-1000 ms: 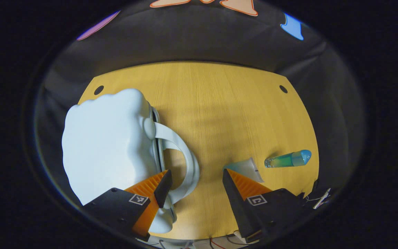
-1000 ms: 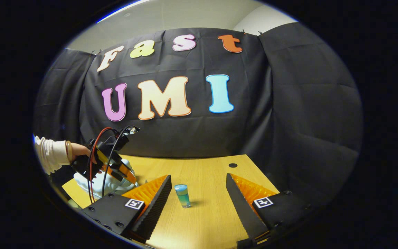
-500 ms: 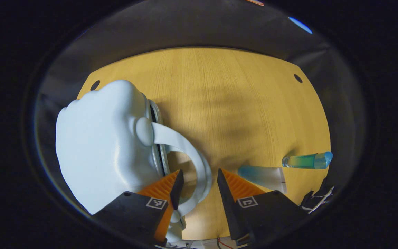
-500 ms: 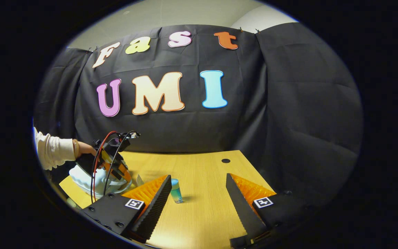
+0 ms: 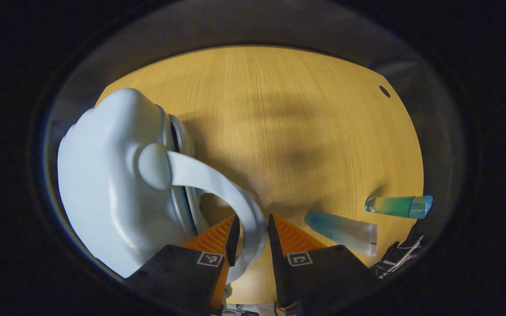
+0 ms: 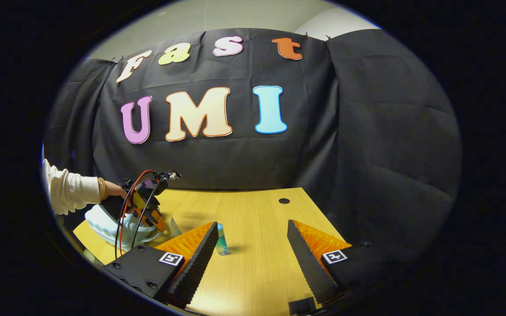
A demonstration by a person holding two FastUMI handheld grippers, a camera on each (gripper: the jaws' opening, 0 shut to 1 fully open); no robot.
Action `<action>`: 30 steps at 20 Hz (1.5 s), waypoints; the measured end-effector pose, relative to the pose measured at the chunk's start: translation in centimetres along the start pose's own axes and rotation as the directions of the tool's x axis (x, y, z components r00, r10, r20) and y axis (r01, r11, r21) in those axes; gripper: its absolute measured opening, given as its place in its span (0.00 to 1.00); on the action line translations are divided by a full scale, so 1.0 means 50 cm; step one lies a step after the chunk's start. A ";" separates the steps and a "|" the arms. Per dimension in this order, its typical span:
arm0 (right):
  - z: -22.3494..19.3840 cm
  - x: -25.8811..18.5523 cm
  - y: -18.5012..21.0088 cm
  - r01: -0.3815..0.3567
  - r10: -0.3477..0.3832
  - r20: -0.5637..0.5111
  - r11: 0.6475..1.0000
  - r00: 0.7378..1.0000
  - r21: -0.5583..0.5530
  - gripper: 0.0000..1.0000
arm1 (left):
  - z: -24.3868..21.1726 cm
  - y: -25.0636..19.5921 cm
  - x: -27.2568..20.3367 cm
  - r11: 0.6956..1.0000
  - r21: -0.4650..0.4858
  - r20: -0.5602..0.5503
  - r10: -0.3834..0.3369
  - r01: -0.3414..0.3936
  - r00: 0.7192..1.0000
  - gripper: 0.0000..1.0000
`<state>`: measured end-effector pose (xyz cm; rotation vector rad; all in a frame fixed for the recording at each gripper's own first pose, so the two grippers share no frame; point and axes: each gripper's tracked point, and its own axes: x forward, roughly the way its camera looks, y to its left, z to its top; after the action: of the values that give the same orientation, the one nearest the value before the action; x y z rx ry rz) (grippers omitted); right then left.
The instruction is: First open the suitcase, pack the skin care products into it, and then close the suitcase.
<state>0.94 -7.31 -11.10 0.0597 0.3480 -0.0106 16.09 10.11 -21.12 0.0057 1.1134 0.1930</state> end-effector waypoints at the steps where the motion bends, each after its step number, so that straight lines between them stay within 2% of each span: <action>1: 0.000 -0.003 -0.004 0.007 -0.007 0.000 1.000 1.000 -0.004 0.99 | -0.003 -0.005 0.005 1.000 -0.016 -0.007 -0.017 0.017 1.000 0.35; 3: -0.005 -0.002 -0.011 0.017 -0.017 -0.007 1.000 1.000 -0.004 0.99 | -0.004 -0.012 0.008 0.998 -0.044 -0.018 -0.043 0.042 0.999 0.35; 4: -0.008 -0.002 -0.014 0.021 -0.021 -0.012 1.000 1.000 0.000 0.99 | -0.004 -0.014 0.003 0.998 -0.040 -0.018 -0.046 0.045 0.999 0.28; 10: -0.003 0.006 -0.005 0.013 -0.013 -0.011 1.000 1.000 0.001 0.99 | 0.003 -0.018 -0.018 0.998 0.038 -0.012 -0.040 0.041 0.999 0.12; 15: -0.007 0.010 0.016 -0.010 0.010 -0.014 1.000 1.000 -0.002 0.99 | 0.006 -0.023 -0.040 0.996 0.032 -0.004 -0.087 0.087 0.996 0.10; 21: -0.006 0.010 0.041 -0.036 0.036 -0.009 0.999 0.999 -0.004 0.99 | 0.004 -0.018 -0.091 0.991 0.071 0.009 -0.114 0.113 0.993 0.08; 23: -0.007 0.008 0.047 -0.036 0.036 -0.006 0.999 0.999 -0.006 0.99 | 0.008 -0.025 -0.113 0.987 0.076 0.017 -0.144 0.142 0.989 0.08; 26: -0.009 -0.002 0.054 -0.039 0.039 -0.003 0.999 0.999 0.001 0.99 | 0.023 -0.021 -0.164 0.983 0.094 0.078 -0.167 0.159 0.983 0.06; 30: -0.011 -0.009 0.064 -0.044 0.044 0.005 0.999 0.999 0.001 0.99 | 0.034 -0.011 -0.265 0.971 0.057 0.164 -0.238 0.232 0.957 0.06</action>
<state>0.38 -4.08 -11.26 0.0682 0.3415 0.0323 12.04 7.63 -8.60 -0.0758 0.9383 -0.0411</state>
